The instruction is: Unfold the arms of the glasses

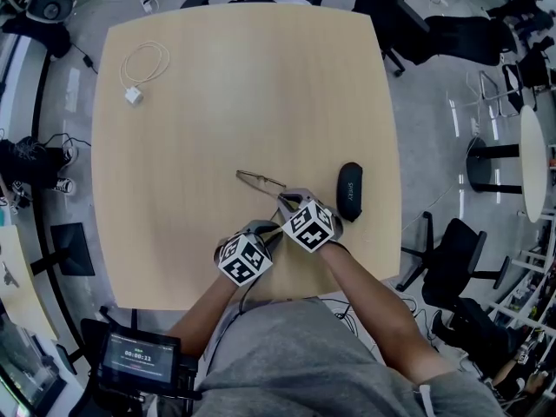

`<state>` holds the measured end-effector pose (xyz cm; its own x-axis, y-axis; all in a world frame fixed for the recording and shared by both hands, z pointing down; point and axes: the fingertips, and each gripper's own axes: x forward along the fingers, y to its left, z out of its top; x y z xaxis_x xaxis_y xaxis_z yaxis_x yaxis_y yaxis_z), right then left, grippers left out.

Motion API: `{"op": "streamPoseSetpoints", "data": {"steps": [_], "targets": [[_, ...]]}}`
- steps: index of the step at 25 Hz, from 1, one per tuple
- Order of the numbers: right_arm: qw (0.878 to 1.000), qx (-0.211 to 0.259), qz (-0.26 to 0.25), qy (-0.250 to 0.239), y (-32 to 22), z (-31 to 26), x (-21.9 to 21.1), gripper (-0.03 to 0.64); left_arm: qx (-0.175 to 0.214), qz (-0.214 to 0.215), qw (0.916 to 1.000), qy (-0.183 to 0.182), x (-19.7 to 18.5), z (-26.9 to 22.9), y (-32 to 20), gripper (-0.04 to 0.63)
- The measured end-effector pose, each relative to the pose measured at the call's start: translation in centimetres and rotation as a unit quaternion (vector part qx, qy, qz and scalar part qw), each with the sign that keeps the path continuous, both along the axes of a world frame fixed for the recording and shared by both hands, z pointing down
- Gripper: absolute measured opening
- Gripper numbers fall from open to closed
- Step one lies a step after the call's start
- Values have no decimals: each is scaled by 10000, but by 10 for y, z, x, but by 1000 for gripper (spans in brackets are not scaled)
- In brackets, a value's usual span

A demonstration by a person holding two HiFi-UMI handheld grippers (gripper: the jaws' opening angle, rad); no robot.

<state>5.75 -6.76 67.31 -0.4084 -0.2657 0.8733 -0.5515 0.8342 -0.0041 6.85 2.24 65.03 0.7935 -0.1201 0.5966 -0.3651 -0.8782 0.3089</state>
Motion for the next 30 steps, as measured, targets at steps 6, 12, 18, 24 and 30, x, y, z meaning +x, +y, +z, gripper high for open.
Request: {"op": "streamPoseSetpoints", "data": {"steps": [6,12,18,24,30], "targets": [[9996,15,-262,117,-1,1,3,26,96,-695,9969,-351,-42,10,-27,49],[9996,-35,-274,95,-3,0,4,26,-634,-210,9975,-246,-44,28,-11,49],[9996,-58,-252,81,-2,1,2,26,-846,382,9953,-280,-17,27,10,49],[9996,-85,-252,87,-2,2,1,26,-795,494,9951,-330,-9,30,14,49],[9993,-82,-336,156,2,1,1,26,-739,413,9962,-203,-13,21,10,49]]}}
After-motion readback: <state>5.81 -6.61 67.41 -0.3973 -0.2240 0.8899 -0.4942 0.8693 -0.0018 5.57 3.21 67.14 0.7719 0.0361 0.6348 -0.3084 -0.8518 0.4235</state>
